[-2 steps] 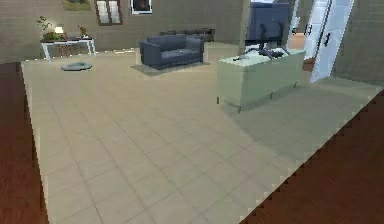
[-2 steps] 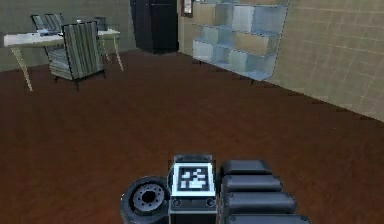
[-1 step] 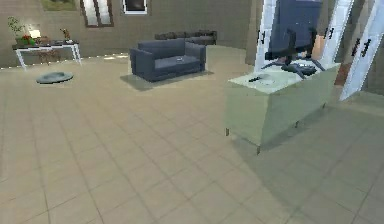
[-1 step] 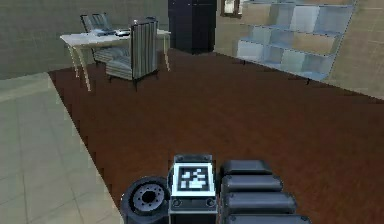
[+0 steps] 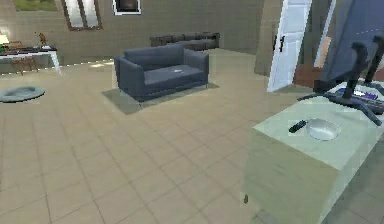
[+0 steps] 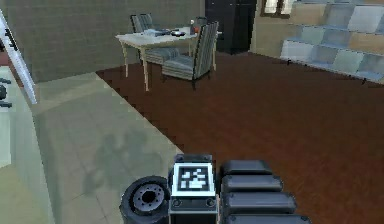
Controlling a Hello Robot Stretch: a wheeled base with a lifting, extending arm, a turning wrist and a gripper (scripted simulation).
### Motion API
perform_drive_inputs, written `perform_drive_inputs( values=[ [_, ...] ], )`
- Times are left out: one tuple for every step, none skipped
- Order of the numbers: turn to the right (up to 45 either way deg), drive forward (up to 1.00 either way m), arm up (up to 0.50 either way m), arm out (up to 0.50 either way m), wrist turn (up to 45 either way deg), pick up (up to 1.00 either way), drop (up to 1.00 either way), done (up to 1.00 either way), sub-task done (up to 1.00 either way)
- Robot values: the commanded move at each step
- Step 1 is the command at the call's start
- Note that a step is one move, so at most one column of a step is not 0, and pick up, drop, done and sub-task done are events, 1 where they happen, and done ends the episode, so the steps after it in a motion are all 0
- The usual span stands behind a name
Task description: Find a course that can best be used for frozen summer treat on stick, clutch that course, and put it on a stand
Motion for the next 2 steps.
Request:
perform_drive_inputs(
  values=[
    [-3.0,0.0,0.0,0.0,0.0,0.0,0.0,0.0,0.0],
    [-9.0,0.0,0.0,0.0,0.0,0.0,0.0,0.0,0.0]
  ],
)
